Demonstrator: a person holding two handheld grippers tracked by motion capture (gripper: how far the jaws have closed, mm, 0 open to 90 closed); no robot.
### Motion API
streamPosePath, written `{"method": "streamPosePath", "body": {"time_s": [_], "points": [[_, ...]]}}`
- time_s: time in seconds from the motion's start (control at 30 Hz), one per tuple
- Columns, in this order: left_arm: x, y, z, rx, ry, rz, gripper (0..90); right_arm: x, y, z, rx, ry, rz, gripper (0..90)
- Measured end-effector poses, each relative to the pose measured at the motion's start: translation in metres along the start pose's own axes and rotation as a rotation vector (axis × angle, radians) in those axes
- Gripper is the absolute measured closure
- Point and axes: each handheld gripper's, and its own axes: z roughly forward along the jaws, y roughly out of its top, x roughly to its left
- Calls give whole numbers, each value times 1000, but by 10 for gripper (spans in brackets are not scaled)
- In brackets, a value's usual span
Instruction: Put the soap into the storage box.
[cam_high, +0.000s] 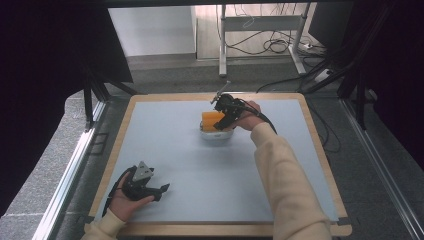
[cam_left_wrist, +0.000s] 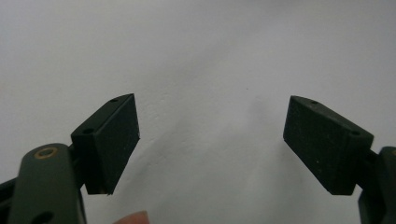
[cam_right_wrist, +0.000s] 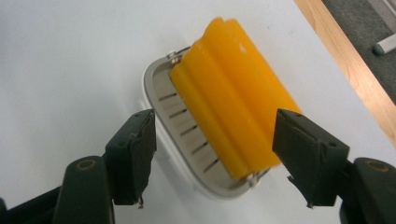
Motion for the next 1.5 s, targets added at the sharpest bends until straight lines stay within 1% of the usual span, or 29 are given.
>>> {"method": "streamPosePath", "body": {"time_s": [0.07, 0.2, 0.23, 0.27, 0.33, 0.37, 0.4, 0.5, 0.53, 0.57, 0.6, 0.63, 0.73, 0.77, 0.8, 0.87, 0.9, 0.93, 0.97, 1.0, 1.07, 1.17, 1.2, 1.23, 1.3, 1.33, 1.37, 1.4, 1.5], "points": [[1, -1, -1, -2, 4, -3, 187, 4, -12, -8, -34, 0, 39, 295], [2, -2, -2, -2, 13, -8, 187, 11, -32, -19, -62, -27, 109, 290], [2, -2, -2, -2, 13, -8, 188, 11, -32, -19, -62, -27, 109, 290], [1, -2, -1, -5, 14, -11, 188, 16, -44, -22, -78, -29, 136, 280], [1, -2, -2, 0, 16, -6, 187, 22, -57, -25, -87, -24, 171, 273], [1, -2, -2, 0, 16, -6, 187, 22, -57, -25, -87, -24, 171, 273], [0, -2, -1, -6, 15, -13, 187, 25, -64, -26, -95, -31, 171, 273], [0, -2, -1, -11, 19, -21, 187, 38, -82, -31, -126, -38, 193, 273], [1, -2, -1, -14, 20, -24, 187, 48, -95, -35, -145, -35, 193, 273], [1, -2, -1, -14, 20, -24, 187, 52, -99, -36, -148, -33, 198, 274], [1, -2, -1, -14, 20, -26, 187, 52, -99, -36, -148, -33, 198, 274], [1, -2, -1, -14, 21, -26, 187, 60, -108, -39, -168, -28, 201, 273], [1, -2, -1, -9, 24, -25, 187, 70, -121, -42, -187, -22, 196, 273], [1, -2, -1, -9, 24, -25, 187, 70, -121, -42, -187, -22, 196, 273], [1, -2, -1, -9, 25, -24, 187, 78, -130, -42, -192, -13, 199, 273], [1, -2, -1, -11, 25, -25, 187, 84, -137, -41, -191, -10, 206, 273], [1, -2, -1, -11, 25, -25, 187, 84, -137, -41, -191, -10, 206, 273], [1, -2, -1, -11, 24, -26, 187, 89, -145, -39, -192, -10, 216, 273], [1, -2, -1, -11, 24, -27, 187, 89, -145, -39, -192, -10, 216, 273], [1, -2, -1, -13, 25, -27, 187, 94, -154, -34, -186, -7, 226, 270], [1, -2, -1, -12, 25, -26, 187, 98, -160, -27, -162, -4, 227, 266], [2, -2, -2, -11, 25, -26, 187, 100, -166, -22, -142, 2, 231, 264], [2, -2, -2, -12, 26, -27, 187, 101, -168, -18, -129, -7, 223, 261], [2, -2, -2, -13, 26, -26, 187, 101, -168, -18, -129, -7, 223, 261], [3, -2, -3, -18, 23, -23, 187, 101, -169, -18, -133, -11, 224, 259], [4, -2, -3, -20, 23, -22, 187, 100, -169, -20, -155, -21, 229, 258], [4, -2, -3, -20, 23, -22, 187, 100, -169, -20, -155, -21, 229, 258], [5, -1, -4, -23, 24, -27, 187, 100, -169, -22, -171, -39, 222, 255], [5, -1, -3, -25, 25, -32, 187, 101, -170, -23, -189, -49, 226, 245]]}}
